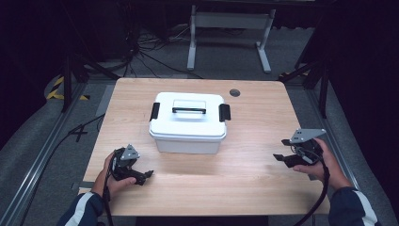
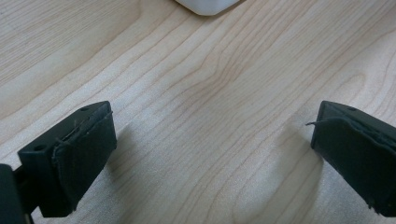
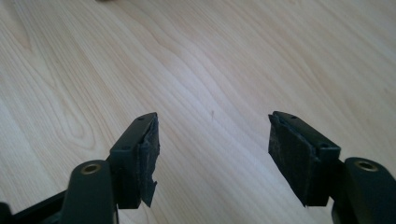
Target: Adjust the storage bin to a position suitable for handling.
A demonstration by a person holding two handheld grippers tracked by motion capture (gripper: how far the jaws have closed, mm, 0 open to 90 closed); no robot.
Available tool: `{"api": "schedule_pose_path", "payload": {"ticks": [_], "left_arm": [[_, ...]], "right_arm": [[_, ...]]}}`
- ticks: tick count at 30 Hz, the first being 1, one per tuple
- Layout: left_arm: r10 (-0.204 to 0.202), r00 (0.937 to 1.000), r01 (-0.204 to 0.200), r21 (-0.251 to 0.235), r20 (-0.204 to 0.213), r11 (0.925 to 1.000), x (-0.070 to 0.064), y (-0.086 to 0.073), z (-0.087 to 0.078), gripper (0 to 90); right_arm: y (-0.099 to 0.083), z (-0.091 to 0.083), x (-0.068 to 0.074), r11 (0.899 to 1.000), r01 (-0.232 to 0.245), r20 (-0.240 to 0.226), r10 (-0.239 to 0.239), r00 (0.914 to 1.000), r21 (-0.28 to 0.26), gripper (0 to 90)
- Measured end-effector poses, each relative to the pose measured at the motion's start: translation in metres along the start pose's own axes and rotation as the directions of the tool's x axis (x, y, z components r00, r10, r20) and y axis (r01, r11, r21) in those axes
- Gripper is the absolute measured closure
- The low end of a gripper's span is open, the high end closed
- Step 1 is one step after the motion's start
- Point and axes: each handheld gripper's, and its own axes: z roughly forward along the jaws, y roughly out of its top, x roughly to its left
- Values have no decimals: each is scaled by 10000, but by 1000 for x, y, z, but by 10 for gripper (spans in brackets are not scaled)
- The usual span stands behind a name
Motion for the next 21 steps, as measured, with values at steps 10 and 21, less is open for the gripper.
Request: {"api": "schedule_pose_path", "payload": {"ticks": [10,21], "left_arm": [[0,10000,0,28,-8,10000,0,0,0,5],[-36,10000,36,-1,21,10000,0,0,0,6]], "right_arm": [[60,-10,2,9938,1113,-138,-1114,9937,-72,359],[132,-7,4,9741,2262,-295,-2262,9736,-38,374]]}}
